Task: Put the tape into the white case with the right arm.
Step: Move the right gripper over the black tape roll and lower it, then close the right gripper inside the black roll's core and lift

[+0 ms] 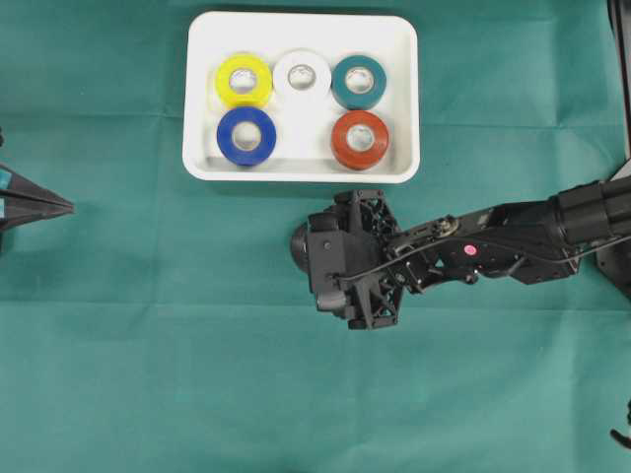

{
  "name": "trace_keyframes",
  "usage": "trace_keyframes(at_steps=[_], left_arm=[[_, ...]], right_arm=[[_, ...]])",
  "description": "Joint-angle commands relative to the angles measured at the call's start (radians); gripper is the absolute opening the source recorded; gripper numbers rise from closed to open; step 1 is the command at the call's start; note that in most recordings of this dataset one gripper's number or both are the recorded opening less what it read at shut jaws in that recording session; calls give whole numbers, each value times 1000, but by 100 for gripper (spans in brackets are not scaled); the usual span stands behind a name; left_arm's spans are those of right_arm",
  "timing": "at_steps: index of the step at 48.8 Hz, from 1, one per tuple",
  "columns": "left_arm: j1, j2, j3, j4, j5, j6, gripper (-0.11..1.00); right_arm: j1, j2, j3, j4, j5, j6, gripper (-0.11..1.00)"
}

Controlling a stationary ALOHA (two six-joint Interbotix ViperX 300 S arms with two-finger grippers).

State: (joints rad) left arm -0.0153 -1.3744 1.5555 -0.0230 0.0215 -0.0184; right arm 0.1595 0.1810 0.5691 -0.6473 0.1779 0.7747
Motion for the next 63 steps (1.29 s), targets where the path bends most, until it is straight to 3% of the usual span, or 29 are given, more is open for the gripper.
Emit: trace_keyframes(at_steps=[1, 48, 52, 59, 63], left_arm=[[0, 8, -11, -2, -9, 0, 0], [2, 8, -11, -2, -9, 0, 0], [2, 8, -12, -2, -9, 0, 0], [0, 8, -11, -2, -11, 0, 0], [0, 8, -11, -2, -9, 0, 0]], right_arm=[[8, -15, -6, 2, 2, 2, 55], [8, 61, -44, 3, 43, 3, 52], [8, 67, -52, 3, 52, 0, 46], [8, 57, -58, 3, 75, 0, 13], [8, 51, -58, 3, 80, 0, 4]])
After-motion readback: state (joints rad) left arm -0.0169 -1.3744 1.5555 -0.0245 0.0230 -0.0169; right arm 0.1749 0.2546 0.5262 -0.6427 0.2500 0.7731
